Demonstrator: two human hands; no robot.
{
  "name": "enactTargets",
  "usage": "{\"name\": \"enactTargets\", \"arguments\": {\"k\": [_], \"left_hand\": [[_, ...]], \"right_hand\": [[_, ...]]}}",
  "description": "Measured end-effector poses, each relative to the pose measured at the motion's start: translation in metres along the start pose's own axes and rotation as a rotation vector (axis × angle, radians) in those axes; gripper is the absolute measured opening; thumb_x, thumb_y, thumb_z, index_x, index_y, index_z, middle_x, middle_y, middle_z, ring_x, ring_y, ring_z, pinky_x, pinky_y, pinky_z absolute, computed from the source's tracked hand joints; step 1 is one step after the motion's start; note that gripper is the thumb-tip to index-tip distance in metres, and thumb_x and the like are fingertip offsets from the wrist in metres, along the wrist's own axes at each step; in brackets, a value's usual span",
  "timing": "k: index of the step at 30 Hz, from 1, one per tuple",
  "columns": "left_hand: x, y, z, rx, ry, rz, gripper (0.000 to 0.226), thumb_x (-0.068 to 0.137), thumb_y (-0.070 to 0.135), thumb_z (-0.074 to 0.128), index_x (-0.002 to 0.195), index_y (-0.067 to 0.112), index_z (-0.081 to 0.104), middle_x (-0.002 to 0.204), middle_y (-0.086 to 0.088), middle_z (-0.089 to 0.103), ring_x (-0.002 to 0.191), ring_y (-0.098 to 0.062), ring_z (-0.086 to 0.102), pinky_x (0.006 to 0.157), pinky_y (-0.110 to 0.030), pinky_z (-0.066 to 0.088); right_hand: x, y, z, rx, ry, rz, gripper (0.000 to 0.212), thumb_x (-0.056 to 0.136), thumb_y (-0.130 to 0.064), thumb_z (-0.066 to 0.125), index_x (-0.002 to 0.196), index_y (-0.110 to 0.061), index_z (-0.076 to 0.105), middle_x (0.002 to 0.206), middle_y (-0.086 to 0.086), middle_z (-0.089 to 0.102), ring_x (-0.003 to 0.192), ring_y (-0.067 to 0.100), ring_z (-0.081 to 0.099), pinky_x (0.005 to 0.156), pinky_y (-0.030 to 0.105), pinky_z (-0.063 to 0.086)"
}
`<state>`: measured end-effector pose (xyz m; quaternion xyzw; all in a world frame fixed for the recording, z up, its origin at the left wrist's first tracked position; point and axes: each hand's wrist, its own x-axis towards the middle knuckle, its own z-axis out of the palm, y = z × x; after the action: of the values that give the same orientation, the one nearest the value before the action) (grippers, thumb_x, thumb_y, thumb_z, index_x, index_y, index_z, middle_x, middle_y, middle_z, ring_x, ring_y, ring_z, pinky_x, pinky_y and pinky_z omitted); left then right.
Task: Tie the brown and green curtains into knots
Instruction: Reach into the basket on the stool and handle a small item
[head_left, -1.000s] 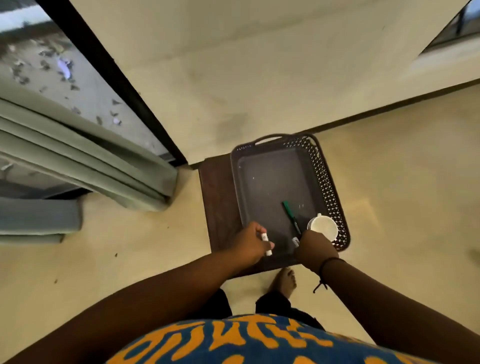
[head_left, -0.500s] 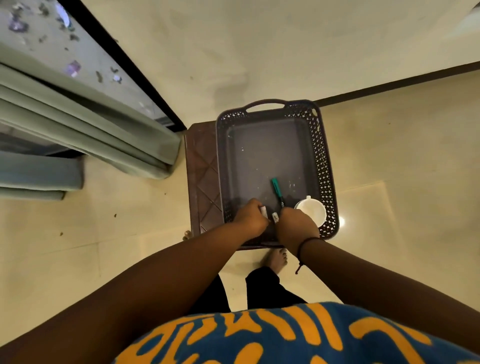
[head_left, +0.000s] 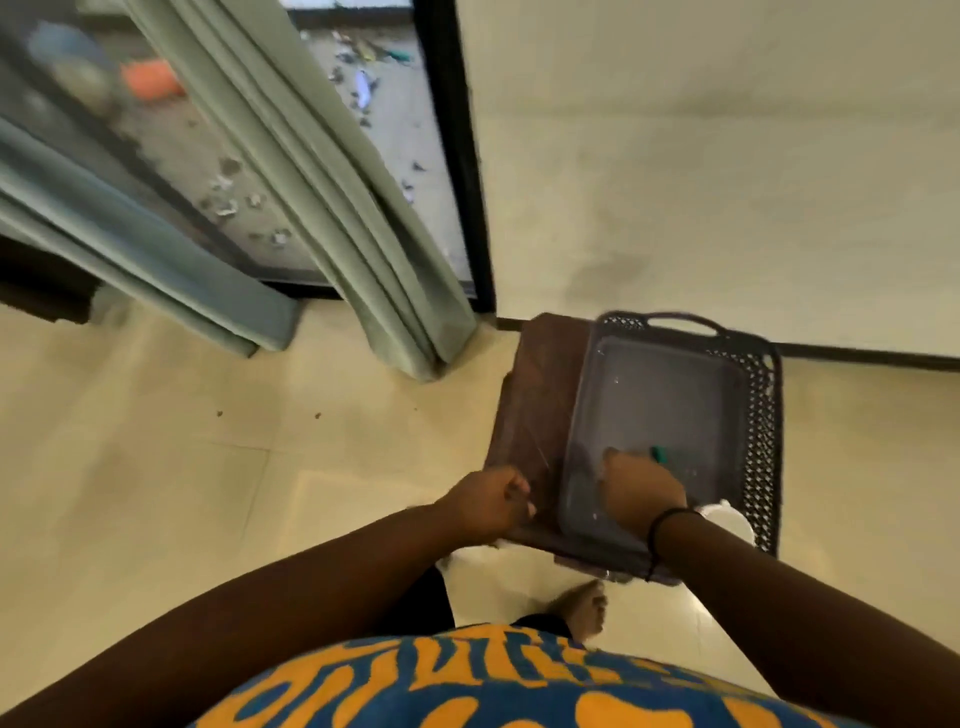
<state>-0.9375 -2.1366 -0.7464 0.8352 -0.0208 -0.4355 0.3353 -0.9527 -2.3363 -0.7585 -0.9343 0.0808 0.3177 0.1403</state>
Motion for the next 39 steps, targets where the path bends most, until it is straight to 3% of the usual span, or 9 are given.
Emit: {"name": "enactTargets", "arguments": {"k": [6, 10, 14, 18, 24, 33, 39], "left_hand": [[-0.036, -0.115, -0.117, 0.242, 0.139, -0.061, 0.038, 0.092, 0.04, 0.054, 0.122, 0.018, 0.052, 0.128, -0.004, 0.055, 0.116, -0.021, 0.051, 0.095, -0.029, 0.04], [-0.068, -0.203, -0.204, 0.234, 0.224, -0.146, 0.042, 0.092, 0.043, 0.052, 0.127, 0.022, 0.048, 0.131, -0.002, 0.051, 0.119, -0.02, 0.05, 0.099, -0.031, 0.04], [-0.118, -0.291, -0.285, 0.219, 0.345, -0.228, 0.042, 0.092, 0.041, 0.052, 0.129, 0.022, 0.047, 0.133, -0.002, 0.049, 0.119, -0.022, 0.051, 0.098, -0.032, 0.04], [-0.164, -0.372, -0.348, 0.149, 0.444, -0.361, 0.04, 0.093, 0.042, 0.05, 0.129, 0.023, 0.047, 0.133, -0.002, 0.049, 0.119, -0.022, 0.051, 0.098, -0.033, 0.041], [-0.19, -0.447, -0.426, -0.063, 0.58, -0.468, 0.04, 0.093, 0.042, 0.049, 0.127, 0.021, 0.049, 0.132, -0.004, 0.049, 0.12, -0.022, 0.05, 0.098, -0.031, 0.041], [-0.19, -0.541, -0.611, -0.152, 0.702, -0.602, 0.042, 0.093, 0.041, 0.052, 0.128, 0.018, 0.05, 0.131, -0.006, 0.051, 0.118, -0.023, 0.052, 0.097, -0.032, 0.042], [-0.197, -0.591, -0.724, -0.18, 0.658, -0.714, 0.043, 0.092, 0.042, 0.051, 0.129, 0.019, 0.048, 0.134, -0.005, 0.049, 0.119, -0.023, 0.052, 0.097, -0.029, 0.041]], "right_hand": [[0.024, -0.127, -0.03, -0.231, 0.033, -0.177, 0.037, 0.093, -0.03, 0.042, 0.127, -0.016, 0.049, 0.125, 0.011, 0.057, 0.113, 0.032, 0.054, 0.091, 0.037, 0.046], [0.052, -0.252, -0.03, -0.435, -0.064, -0.222, 0.048, 0.087, -0.031, 0.046, 0.133, -0.018, 0.045, 0.133, 0.008, 0.053, 0.122, 0.031, 0.05, 0.099, 0.043, 0.045], [0.074, -0.396, -0.009, -0.558, -0.213, -0.369, 0.052, 0.092, -0.039, 0.044, 0.139, -0.019, 0.037, 0.146, 0.006, 0.041, 0.132, 0.025, 0.04, 0.108, 0.038, 0.035], [0.083, -0.535, 0.004, -0.606, -0.159, -0.588, 0.043, 0.091, -0.039, 0.045, 0.129, -0.019, 0.047, 0.135, 0.005, 0.051, 0.122, 0.024, 0.049, 0.1, 0.035, 0.042], [0.114, -0.683, 0.008, -0.718, -0.105, -0.784, 0.041, 0.089, -0.041, 0.046, 0.124, -0.02, 0.048, 0.124, 0.003, 0.057, 0.113, 0.024, 0.054, 0.092, 0.035, 0.043], [0.222, -0.898, 0.002, -0.785, -0.111, -0.937, 0.05, 0.088, -0.041, 0.05, 0.132, -0.02, 0.039, 0.133, 0.008, 0.047, 0.123, 0.029, 0.043, 0.1, 0.039, 0.038], [0.266, -1.054, -0.041, -0.729, -0.15, -1.007, 0.058, 0.085, -0.047, 0.053, 0.135, -0.022, 0.037, 0.137, 0.007, 0.044, 0.126, 0.029, 0.04, 0.102, 0.037, 0.036]]}}
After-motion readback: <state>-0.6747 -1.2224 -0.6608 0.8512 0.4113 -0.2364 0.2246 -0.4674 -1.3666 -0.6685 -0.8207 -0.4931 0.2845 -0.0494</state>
